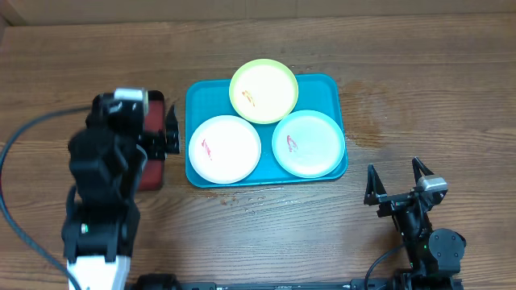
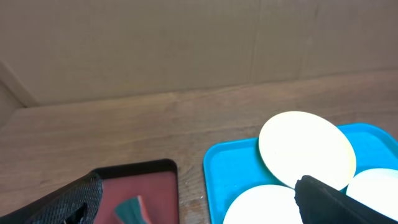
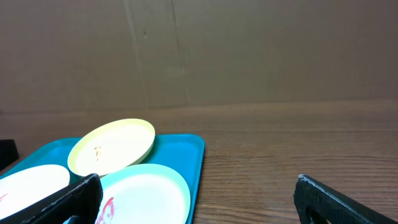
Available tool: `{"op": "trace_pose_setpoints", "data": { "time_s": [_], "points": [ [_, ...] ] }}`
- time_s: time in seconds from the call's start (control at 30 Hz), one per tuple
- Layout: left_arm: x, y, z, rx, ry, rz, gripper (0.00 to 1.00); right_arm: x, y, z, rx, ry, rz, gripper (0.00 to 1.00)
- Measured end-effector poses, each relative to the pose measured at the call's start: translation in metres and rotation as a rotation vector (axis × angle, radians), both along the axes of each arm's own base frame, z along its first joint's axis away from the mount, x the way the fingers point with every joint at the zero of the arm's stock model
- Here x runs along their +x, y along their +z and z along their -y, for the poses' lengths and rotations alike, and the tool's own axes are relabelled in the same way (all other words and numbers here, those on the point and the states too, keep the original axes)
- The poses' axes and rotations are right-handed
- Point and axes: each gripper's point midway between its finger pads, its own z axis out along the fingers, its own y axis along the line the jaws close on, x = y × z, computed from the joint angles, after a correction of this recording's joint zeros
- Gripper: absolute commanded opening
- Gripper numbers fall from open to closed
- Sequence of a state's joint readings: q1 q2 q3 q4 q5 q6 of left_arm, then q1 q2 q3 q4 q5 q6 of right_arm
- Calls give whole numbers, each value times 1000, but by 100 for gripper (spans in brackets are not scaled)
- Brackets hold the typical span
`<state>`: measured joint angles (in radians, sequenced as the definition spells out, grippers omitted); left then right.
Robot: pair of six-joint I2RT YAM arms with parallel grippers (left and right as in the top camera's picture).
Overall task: Clean dirty plates on tray and stack at the side
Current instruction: 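Move the left gripper over the sponge on the black tray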
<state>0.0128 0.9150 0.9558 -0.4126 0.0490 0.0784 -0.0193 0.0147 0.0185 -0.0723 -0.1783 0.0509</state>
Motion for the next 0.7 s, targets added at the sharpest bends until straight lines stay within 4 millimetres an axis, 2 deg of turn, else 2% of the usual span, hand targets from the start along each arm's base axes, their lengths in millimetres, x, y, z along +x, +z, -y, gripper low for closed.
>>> {"op": "trace_pose_setpoints", "data": {
  "time_s": [0.07,0.13,0.33,0.4,0.5,0.6,0.7],
  "points": [
    [8,-2,-5,-17,28,-39,100,0,0,0,0,0,0,100],
    [15,-5,-20,-45,94,-93,100,0,0,0,0,0,0,100],
    [34,-16,-96,-173,364,-236,100,0,0,0,0,0,-1,100],
    [38,-24,-115,-210,421,-258,100,0,0,0,0,0,0,100],
    [44,-44,-120,-262,433,-312,100,0,0,0,0,0,0,100],
    [52,-62,-115,-307,411,-366,100,0,0,0,0,0,0,100],
    [50,-83,-111,-364,426,-506,100,0,0,0,0,0,0,100]
  ]
}}
